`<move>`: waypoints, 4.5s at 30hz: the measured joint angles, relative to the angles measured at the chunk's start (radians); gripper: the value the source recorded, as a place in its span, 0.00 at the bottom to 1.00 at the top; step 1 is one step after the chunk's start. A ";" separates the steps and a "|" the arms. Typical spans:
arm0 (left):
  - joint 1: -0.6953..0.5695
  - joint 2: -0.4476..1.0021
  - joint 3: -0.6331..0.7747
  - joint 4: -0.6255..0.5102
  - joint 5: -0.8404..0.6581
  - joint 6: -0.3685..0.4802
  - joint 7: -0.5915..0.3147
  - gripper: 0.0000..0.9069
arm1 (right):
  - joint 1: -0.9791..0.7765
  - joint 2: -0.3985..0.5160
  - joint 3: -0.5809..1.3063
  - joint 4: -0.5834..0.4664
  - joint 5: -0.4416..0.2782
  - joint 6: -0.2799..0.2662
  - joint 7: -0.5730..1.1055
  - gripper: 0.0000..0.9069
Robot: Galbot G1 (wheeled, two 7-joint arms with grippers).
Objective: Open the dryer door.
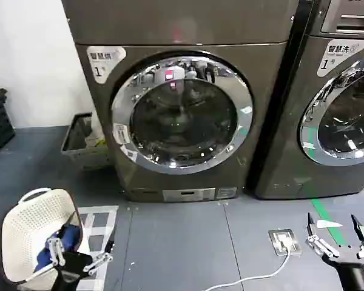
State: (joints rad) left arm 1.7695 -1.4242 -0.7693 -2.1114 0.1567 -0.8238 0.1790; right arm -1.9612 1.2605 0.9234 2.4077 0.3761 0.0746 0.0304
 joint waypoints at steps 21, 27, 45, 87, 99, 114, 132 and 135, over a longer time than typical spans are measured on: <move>0.006 -0.010 0.005 -0.011 0.016 0.000 0.003 1.00 | 0.343 -0.310 -0.129 -0.149 0.211 -0.161 -0.075 1.00; 0.005 -0.017 0.005 -0.012 0.021 0.000 0.005 1.00 | 0.455 -0.396 -0.197 -0.209 0.265 -0.164 -0.093 1.00; 0.004 -0.023 0.006 -0.012 0.028 0.000 0.006 1.00 | 0.757 -0.569 -0.462 -0.350 0.360 -0.165 -0.102 1.00; 0.005 -0.040 0.016 -0.012 0.048 0.000 0.007 1.00 | 1.459 -0.465 -1.101 -0.603 0.500 -0.195 -0.113 1.00; 0.005 -0.040 0.015 -0.008 0.048 0.000 0.007 1.00 | 1.556 -0.407 -1.193 -0.680 0.501 -0.197 -0.127 1.00; 0.007 -0.045 0.017 -0.008 0.055 0.000 0.007 1.00 | 1.642 -0.333 -1.272 -0.768 0.504 -0.200 -0.138 1.00; 0.007 -0.044 0.012 -0.008 0.051 0.000 0.007 1.00 | 1.738 -0.243 -1.348 -0.870 0.503 -0.199 -0.163 1.00; 0.006 -0.045 0.012 -0.008 0.051 0.000 0.007 1.00 | 1.752 -0.235 -1.358 -0.883 0.503 -0.199 -0.170 1.00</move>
State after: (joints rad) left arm 1.7758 -1.4691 -0.7574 -2.1190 0.2076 -0.8237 0.1860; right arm -0.2087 1.0258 -0.4346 1.5242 0.8786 -0.1241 -0.1398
